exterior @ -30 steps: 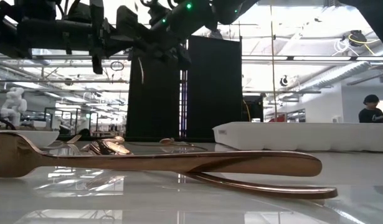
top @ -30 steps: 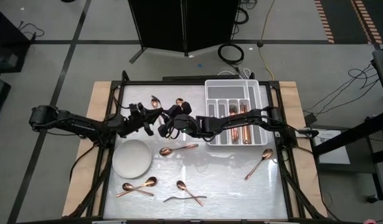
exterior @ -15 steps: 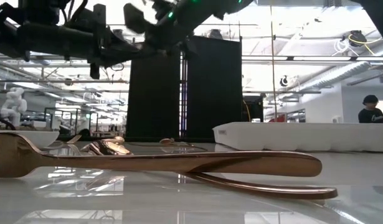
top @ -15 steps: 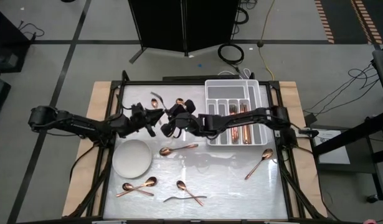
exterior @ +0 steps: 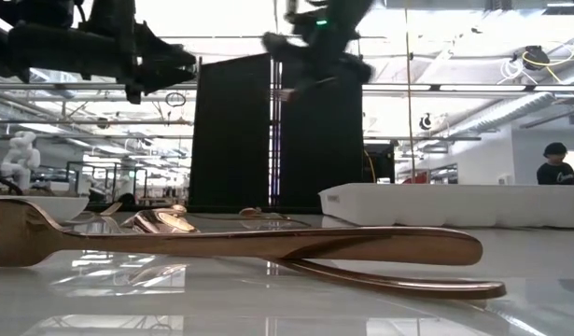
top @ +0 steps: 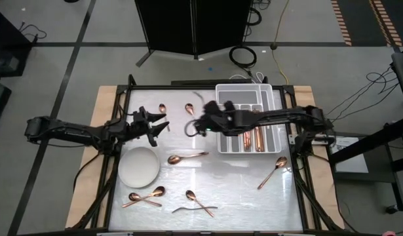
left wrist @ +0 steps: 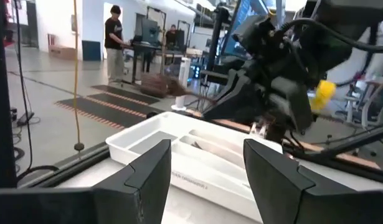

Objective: Sort silverware
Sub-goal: Put the bronze fork into the silverware tray

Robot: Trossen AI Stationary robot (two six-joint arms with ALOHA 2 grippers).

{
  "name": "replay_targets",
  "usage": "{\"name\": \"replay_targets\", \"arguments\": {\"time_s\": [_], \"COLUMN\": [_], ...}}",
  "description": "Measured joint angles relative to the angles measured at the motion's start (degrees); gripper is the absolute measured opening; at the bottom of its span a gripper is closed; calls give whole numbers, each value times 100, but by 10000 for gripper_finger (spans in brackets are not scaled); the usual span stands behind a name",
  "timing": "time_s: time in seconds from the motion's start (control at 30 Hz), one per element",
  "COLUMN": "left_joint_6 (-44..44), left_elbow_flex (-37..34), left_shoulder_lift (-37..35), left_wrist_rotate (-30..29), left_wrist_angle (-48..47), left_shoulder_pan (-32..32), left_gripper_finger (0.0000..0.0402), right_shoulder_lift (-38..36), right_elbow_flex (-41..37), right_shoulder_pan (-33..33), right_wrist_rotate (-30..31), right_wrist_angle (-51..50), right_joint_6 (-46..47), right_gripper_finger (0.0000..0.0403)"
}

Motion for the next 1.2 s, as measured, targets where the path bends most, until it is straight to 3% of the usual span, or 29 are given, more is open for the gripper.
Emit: {"name": "replay_targets", "arguments": {"time_s": [0.27,0.47,0.57,0.77,1.2], "left_joint_6": [-363,-443,-452,-452,-438], "left_elbow_flex": [0,0,0,0,0], "left_shoulder_lift": [-564,-621,-621,-621,-621], "left_wrist_rotate": [480,503,503,500,498], "left_wrist_angle": [-383,-401,-385,-386,-399], "left_shoulder_pan": [0,0,0,0,0], "left_gripper_finger": [196,196,196,196,196], "right_shoulder_lift": [-1925,-2589,-2598,-2553,-2313], "right_elbow_flex": [-3132,-4977,-5252,-5350,-5350], "right_shoulder_pan": [79,338,433,612,561], "right_wrist_rotate": [-182,-315,-251,250,-140], "right_wrist_angle": [501,2607,2840,1788,1592], "right_joint_6": [2692,3667,3911,5032,5438], "right_gripper_finger": [0,0,0,0,0]}}
